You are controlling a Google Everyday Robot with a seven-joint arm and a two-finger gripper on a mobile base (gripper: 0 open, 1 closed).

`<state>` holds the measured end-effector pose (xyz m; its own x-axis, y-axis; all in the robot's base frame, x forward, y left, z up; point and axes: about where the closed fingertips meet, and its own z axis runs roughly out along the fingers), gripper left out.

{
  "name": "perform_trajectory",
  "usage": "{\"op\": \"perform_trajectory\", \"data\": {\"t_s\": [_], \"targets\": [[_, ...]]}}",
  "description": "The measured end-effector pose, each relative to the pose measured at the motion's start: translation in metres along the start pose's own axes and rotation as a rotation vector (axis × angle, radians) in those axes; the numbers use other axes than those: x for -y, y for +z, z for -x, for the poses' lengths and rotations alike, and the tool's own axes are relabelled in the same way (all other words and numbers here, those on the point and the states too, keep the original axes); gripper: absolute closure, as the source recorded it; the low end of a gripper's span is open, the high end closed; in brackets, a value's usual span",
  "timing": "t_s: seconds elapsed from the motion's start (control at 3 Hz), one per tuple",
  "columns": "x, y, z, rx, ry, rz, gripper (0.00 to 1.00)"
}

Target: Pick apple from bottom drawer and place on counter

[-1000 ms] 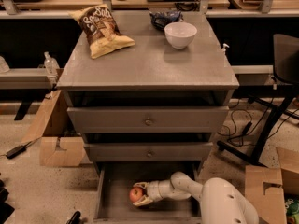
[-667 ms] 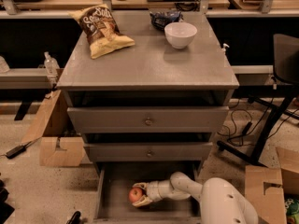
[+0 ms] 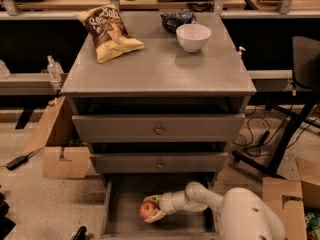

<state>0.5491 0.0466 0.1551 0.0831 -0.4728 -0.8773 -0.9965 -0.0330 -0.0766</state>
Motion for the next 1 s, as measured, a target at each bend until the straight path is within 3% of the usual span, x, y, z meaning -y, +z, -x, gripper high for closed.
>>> {"op": "perform_trajectory", "data": {"t_s": [0.67, 1.0], "targets": [[-0.022, -0.148, 0.092, -0.006, 0.021, 0.072, 1.00], [-0.020, -0.224, 0.145, -0.011, 0.037, 0.085, 1.00]]}}
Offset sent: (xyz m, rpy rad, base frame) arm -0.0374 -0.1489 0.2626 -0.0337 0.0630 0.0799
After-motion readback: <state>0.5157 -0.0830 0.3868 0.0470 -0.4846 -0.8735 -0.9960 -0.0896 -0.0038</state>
